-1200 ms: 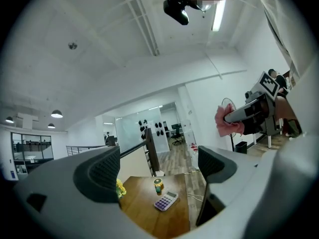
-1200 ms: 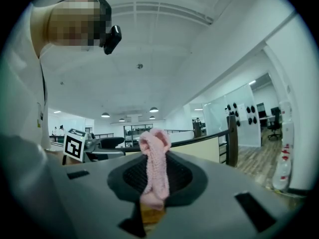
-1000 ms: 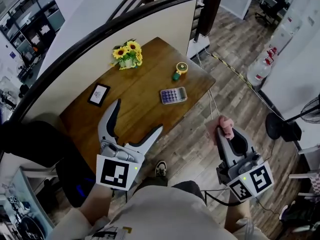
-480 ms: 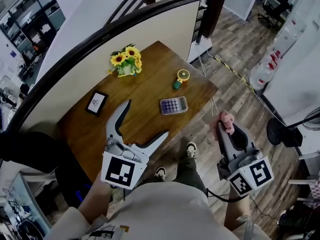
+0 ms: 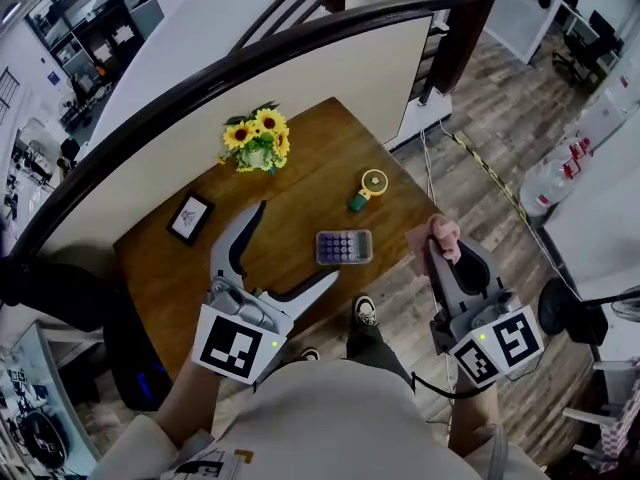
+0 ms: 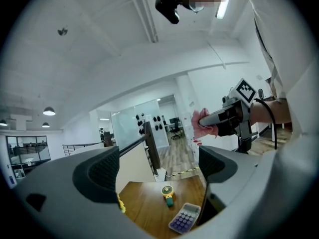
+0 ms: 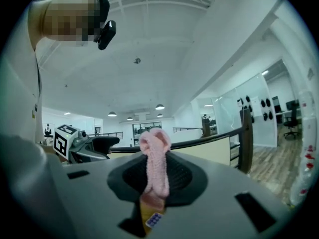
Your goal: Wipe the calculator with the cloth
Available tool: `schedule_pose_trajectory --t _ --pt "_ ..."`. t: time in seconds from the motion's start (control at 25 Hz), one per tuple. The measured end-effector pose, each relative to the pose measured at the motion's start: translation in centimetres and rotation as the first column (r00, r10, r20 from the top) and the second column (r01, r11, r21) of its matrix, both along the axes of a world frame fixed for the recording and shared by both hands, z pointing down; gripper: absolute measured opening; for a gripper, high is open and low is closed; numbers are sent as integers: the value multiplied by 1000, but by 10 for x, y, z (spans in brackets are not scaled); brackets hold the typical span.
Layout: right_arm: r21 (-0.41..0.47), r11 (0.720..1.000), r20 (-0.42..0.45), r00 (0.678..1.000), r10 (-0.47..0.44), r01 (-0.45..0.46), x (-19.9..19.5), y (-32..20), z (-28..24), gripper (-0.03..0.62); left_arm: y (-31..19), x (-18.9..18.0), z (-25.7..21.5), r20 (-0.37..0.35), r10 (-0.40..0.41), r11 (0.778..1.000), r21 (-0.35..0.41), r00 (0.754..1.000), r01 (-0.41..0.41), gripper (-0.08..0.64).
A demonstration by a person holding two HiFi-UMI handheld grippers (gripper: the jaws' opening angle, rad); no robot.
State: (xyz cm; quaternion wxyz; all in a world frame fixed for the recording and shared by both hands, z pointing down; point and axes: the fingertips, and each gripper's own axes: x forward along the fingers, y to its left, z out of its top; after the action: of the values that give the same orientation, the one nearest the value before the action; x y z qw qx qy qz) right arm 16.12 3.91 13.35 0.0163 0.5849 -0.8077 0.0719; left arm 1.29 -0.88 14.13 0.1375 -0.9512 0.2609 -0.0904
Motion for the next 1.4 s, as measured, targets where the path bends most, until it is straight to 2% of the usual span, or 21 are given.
schedule_pose_trajectory --t 0.2,0.36,0.48,0.72,0.84,0.92,1.0,1.04,1.08,1.16,1.24,1.4 --pt "-18 994 13 994 -112 112 31 -54 4 67 -23 39 -5 14 -32 999 8 999 32 472" --pt "-47 980 20 981 -193 194 54 -94 18 67 -38 65 -2 -25 -58 997 -46 998 57 472" --pt "-66 964 32 967 -254 256 65 -120 29 67 -51 79 2 5 -91 996 -15 996 91 472" --pt "-96 918 67 923 -380 385 64 -159 49 67 -77 80 24 63 -217 974 -44 974 220 472" --pt "-113 896 73 903 -424 430 56 -171 61 67 -84 75 36 68 -246 966 -63 967 251 472" --pt "-125 884 80 893 -443 450 50 -175 69 67 -86 71 47 63 -264 958 -103 963 269 472" --pt "-138 877 87 888 -452 460 45 -177 76 67 -88 63 61 29 -293 935 -200 956 293 472" --pt "-146 875 88 887 -453 461 42 -178 80 67 -89 60 67 21 -294 929 -229 956 291 472" --pt "-154 874 88 888 -452 460 40 -179 84 67 -89 58 72 28 -278 933 -230 960 277 472" --pt "-170 875 94 891 -445 454 35 -180 91 67 -89 57 81 64 -217 956 -189 974 225 472" --pt "-180 877 103 895 -434 446 29 -179 95 67 -88 57 93 82 -160 967 -187 984 173 472" --pt "-212 880 103 905 -412 424 21 -177 109 67 -89 51 125 57 -109 946 -299 992 121 472"
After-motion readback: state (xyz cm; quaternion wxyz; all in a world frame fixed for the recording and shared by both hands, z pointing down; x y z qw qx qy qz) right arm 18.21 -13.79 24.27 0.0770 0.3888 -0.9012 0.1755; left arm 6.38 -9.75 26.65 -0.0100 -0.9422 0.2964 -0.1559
